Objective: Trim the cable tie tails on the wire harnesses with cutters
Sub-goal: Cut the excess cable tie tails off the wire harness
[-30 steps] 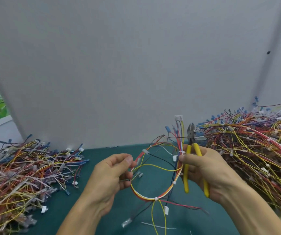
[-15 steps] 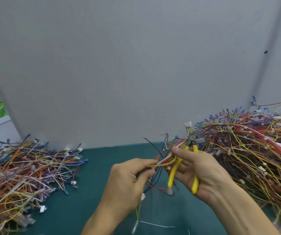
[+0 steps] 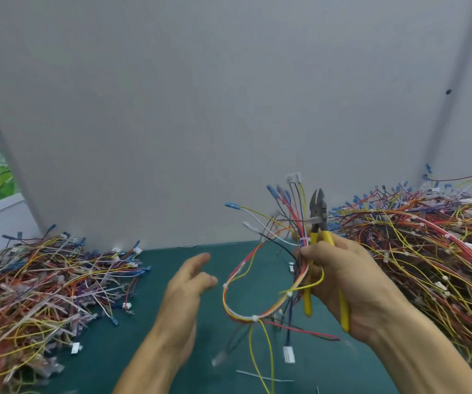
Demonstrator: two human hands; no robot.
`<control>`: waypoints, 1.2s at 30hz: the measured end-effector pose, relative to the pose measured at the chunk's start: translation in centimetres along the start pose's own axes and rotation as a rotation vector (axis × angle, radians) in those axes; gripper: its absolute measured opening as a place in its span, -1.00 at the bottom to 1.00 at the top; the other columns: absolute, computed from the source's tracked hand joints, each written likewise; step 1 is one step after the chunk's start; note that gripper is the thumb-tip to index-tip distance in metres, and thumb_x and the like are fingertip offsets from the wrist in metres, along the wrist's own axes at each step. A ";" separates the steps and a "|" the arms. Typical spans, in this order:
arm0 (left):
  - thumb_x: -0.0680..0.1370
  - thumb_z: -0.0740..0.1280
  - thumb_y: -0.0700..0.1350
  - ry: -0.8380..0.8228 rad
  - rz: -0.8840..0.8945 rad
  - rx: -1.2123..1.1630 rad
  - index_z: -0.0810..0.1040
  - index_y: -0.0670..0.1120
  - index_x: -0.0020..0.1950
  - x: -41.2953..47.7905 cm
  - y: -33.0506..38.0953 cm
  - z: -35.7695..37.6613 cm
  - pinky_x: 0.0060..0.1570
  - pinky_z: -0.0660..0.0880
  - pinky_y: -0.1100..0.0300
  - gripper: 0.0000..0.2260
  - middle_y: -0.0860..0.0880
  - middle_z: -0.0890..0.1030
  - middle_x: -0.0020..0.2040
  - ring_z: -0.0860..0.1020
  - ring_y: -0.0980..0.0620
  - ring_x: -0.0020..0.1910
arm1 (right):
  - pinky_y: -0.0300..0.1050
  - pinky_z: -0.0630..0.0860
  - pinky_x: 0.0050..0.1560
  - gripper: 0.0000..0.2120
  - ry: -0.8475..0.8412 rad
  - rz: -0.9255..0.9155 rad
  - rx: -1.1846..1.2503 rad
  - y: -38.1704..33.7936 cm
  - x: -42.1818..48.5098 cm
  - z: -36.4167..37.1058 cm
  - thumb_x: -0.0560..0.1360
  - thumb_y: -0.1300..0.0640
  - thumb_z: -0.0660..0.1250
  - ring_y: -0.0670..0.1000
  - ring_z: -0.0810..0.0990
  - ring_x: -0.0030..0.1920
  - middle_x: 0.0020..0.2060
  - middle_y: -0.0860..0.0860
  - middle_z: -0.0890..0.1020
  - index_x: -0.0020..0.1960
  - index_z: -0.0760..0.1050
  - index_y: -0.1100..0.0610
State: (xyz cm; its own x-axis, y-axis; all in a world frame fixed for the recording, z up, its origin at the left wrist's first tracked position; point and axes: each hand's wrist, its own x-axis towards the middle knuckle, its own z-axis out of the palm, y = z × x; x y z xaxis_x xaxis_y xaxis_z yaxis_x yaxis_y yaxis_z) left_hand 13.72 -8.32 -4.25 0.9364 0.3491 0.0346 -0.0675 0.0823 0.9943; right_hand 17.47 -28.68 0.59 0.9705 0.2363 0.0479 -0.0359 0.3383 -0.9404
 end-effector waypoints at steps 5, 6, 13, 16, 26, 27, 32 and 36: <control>0.22 0.53 -0.14 -0.196 -0.451 -0.348 0.60 -0.23 -0.03 0.1 0.0 0.2 -0.23 0.62 -0.05 -0.63 -0.21 0.65 -0.04 0.64 -0.08 -0.27 | -0.17 0.40 -0.43 -0.88 -0.128 -0.015 -0.258 -0.3 -0.5 -0.7 0.48 0.36 0.31 0.00 0.42 -0.44 -0.42 0.10 0.47 -0.22 0.56 0.28; 0.21 0.50 -0.22 -0.192 -0.420 -0.409 0.62 -0.25 -0.07 0.2 0.1 0.3 -0.33 0.61 0.01 -0.68 -0.17 0.65 -0.16 0.60 -0.02 -0.40 | -0.16 0.36 -0.39 -0.91 -0.099 -0.061 -0.436 -0.2 -0.4 -0.9 0.48 0.33 0.34 -0.01 0.40 -0.42 -0.42 0.09 0.46 -0.20 0.54 0.31; 0.63 0.18 -0.17 0.146 -0.282 -0.696 0.50 -0.12 -0.11 2.1 -0.3 -1.4 -0.18 0.60 -0.04 -0.83 -0.02 0.64 -0.35 0.63 -0.01 -0.35 | -0.11 0.38 -0.37 -0.92 0.298 -0.232 -0.555 0.6 0.9 -2.2 0.45 0.28 0.40 -0.03 0.40 -0.44 -0.48 0.02 0.51 -0.21 0.57 0.16; 0.65 0.14 -0.14 0.172 -0.346 -0.738 0.46 -0.12 -0.11 2.3 -0.8 -1.2 -0.10 0.52 -0.17 -0.81 -0.05 0.65 -0.30 0.61 -0.07 -0.19 | -0.09 0.34 -0.32 -0.84 0.284 -0.200 -0.779 1.3 1.5 -3.2 0.46 0.17 0.42 0.01 0.40 -0.42 -0.47 0.02 0.49 -0.25 0.51 0.19; 0.66 0.15 -0.16 0.294 -0.395 -0.703 0.45 -0.06 -0.09 2.8 -2.4 -1.6 0.18 0.32 -0.29 -0.84 -0.03 0.58 -0.20 0.59 -0.03 -0.14 | -0.06 0.35 -0.10 -0.64 0.170 0.224 -1.564 5.3 1.7 -3.6 0.48 -0.25 0.28 0.17 0.53 0.15 0.13 0.09 0.55 -0.08 0.29 0.02; 0.65 0.15 -0.16 0.304 -0.399 -0.692 0.46 -0.05 -0.09 2.8 -2.5 -1.6 0.20 0.30 -0.27 -0.84 -0.02 0.57 -0.20 0.59 -0.02 -0.14 | -0.07 0.34 -0.11 -0.64 0.160 0.226 -1.576 5.9 1.6 -3.1 0.47 -0.27 0.28 0.16 0.54 0.15 0.13 0.07 0.55 -0.06 0.31 0.01; 0.64 0.18 -0.18 0.314 -0.386 -0.657 0.46 -0.03 -0.09 2.6 -2.5 -1.4 0.24 0.27 -0.21 -0.85 0.01 0.55 -0.19 0.57 0.03 -0.14 | -0.09 0.30 -0.14 -0.81 0.111 0.198 -1.614 8.6 1.0 -1.5 0.42 0.00 0.29 0.16 0.54 0.11 0.07 0.05 0.55 -0.09 0.31 0.02; 0.63 0.22 -0.11 0.286 -0.345 -0.581 0.52 -0.04 -0.13 2.1 -1.7 -1.5 0.15 0.31 -0.09 -0.83 0.01 0.57 -0.19 0.56 0.04 -0.15 | -0.09 0.31 -0.21 -0.91 0.242 0.124 -1.460 8.0 1.0 -1.9 0.38 0.12 0.25 0.19 0.51 -0.07 -0.13 0.04 0.53 -0.14 0.36 0.08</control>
State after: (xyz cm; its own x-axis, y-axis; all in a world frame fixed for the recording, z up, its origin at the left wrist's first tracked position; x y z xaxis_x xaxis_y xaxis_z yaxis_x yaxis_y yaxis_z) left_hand 15.32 -6.34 -6.04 0.8161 0.4373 -0.3777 -0.0309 0.6858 0.7272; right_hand 18.62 -27.45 -7.56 0.9996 -0.0084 0.0262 0.0040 -0.8978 -0.4404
